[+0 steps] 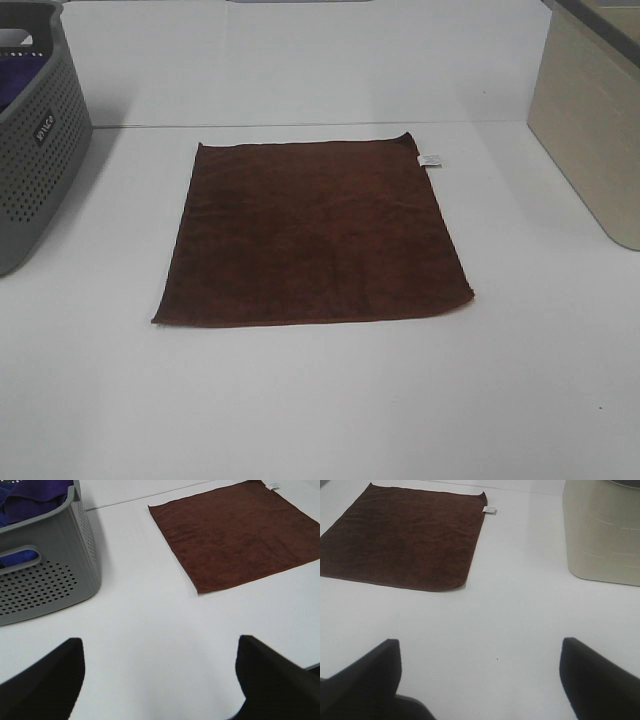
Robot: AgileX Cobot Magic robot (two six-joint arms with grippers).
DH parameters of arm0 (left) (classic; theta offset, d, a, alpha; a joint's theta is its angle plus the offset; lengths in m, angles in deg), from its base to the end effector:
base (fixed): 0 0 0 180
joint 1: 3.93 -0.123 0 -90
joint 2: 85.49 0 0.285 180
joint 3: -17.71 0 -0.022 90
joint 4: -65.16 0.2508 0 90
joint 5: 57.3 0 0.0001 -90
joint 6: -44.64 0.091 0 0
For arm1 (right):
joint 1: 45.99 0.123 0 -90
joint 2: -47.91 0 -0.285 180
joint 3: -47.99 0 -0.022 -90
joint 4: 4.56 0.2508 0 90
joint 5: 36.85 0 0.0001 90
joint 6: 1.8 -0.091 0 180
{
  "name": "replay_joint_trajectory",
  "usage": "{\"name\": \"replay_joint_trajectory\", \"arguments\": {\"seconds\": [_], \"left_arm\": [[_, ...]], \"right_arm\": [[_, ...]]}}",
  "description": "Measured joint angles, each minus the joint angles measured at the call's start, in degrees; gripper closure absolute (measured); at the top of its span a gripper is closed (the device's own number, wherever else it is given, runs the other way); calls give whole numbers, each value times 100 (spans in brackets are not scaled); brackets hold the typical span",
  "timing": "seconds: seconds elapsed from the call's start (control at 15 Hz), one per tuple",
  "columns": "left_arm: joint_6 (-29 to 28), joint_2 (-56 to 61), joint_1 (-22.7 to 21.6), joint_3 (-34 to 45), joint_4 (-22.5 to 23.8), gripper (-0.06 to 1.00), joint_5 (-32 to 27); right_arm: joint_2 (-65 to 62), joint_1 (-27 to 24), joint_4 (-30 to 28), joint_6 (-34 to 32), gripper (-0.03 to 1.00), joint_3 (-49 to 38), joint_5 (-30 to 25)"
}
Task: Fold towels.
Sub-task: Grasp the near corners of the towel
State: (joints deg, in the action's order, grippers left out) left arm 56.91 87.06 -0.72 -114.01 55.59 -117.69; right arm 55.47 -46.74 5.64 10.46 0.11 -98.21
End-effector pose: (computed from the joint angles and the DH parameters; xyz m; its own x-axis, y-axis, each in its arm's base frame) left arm -0.0074 -0.0128 0.2801 -0.4062 0.1523 -0.9010 0.2405 0.9691 0.0554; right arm -0.0078 0.0143 0.2808 -0.4251 -0.1205 -0.8971 -0.1820 0.9822 -0.0457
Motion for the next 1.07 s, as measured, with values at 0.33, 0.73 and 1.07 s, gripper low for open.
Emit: {"name": "replay_joint_trajectory", "arguments": {"seconds": [0.33, 0.73, 1.07], "left_arm": [[0, 0, 0, 0, 0, 18, 0], [0, 0, 0, 0, 0, 18, 0], [0, 0, 0, 0, 0, 18, 0]], "right_arm": [[0, 0, 0, 0, 14, 0, 0], [0, 0, 0, 0, 14, 0, 0], [0, 0, 0, 0, 14, 0, 0]]}}
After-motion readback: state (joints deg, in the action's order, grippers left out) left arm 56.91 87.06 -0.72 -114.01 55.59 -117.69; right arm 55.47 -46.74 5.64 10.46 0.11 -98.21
